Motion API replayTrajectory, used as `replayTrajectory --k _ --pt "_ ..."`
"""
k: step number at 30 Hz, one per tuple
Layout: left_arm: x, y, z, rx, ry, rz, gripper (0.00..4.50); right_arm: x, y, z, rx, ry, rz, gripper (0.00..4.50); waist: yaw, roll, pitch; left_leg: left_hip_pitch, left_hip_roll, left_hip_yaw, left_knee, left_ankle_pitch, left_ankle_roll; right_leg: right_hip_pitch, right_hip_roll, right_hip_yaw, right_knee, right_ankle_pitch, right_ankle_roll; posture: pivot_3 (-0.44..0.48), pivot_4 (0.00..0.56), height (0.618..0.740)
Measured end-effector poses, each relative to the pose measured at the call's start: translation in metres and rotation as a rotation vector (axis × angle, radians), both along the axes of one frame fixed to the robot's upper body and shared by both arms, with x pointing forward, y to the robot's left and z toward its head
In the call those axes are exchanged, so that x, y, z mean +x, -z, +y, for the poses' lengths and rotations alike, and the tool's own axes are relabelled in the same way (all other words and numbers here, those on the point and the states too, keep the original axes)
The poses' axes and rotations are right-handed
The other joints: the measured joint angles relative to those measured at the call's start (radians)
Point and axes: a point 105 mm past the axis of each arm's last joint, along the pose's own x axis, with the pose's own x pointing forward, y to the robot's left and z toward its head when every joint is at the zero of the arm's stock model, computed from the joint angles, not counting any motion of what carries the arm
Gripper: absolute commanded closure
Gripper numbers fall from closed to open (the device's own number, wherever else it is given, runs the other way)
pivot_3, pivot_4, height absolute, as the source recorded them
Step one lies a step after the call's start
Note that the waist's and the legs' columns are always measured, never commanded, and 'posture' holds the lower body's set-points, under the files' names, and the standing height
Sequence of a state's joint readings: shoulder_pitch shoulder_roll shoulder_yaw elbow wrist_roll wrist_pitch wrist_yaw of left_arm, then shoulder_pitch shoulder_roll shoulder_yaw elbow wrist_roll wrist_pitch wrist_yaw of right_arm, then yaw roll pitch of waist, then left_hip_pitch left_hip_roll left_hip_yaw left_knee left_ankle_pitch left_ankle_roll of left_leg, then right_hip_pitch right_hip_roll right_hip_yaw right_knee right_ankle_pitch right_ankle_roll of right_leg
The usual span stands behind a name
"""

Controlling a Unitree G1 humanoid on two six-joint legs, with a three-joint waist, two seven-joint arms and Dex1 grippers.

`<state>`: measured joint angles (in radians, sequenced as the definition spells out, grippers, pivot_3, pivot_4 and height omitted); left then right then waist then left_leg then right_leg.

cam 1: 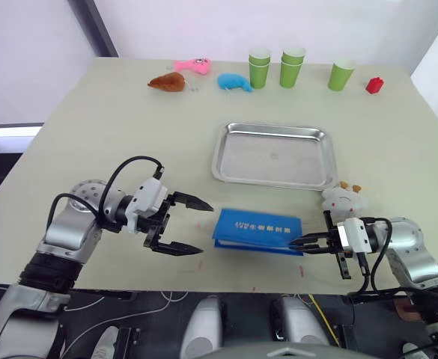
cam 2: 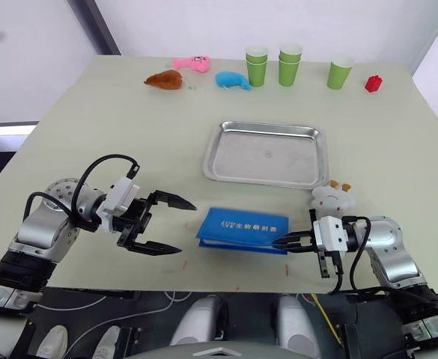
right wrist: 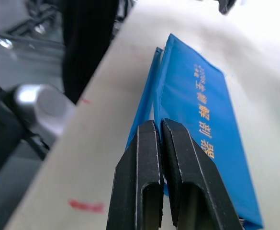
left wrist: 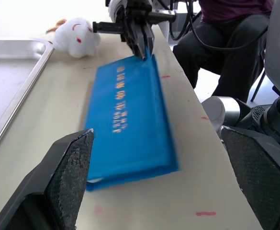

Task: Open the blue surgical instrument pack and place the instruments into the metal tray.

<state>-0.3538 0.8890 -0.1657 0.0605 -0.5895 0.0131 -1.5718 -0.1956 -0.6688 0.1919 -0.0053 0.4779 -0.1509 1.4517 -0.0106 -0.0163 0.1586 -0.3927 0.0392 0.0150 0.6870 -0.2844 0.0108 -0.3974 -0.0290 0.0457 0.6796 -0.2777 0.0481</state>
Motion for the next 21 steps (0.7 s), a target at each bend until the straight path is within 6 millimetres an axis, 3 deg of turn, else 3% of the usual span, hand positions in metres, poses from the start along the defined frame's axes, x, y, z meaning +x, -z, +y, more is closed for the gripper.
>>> replayTrajectory --k 9,14,21 --pt "0.000 0.000 -0.001 -0.015 0.000 -0.004 0.00 0.020 -0.018 -0.005 0.092 0.127 0.451 4.35 0.000 0.000 0.000 -0.001 0.000 -0.001 0.000 0.000 0.000 0.000 0.000 -0.001 0.000 0.000 0.000 0.000 0.150 0.740" --pt "0.007 -0.005 -0.005 -0.079 -0.026 -0.014 0.00 0.027 -0.019 -0.007 0.091 0.139 0.558 4.35 0.000 0.000 0.000 -0.002 0.000 0.000 0.000 0.000 0.000 -0.001 0.000 -0.002 -0.001 0.000 0.000 0.000 0.150 0.740" --pt "0.022 -0.001 -0.013 -0.133 -0.054 -0.008 0.00 0.038 -0.021 -0.005 0.098 0.121 0.569 4.35 -0.001 0.000 0.000 -0.003 0.000 0.000 0.000 0.000 0.000 -0.001 0.000 -0.003 -0.001 0.000 0.000 0.000 0.150 0.740"
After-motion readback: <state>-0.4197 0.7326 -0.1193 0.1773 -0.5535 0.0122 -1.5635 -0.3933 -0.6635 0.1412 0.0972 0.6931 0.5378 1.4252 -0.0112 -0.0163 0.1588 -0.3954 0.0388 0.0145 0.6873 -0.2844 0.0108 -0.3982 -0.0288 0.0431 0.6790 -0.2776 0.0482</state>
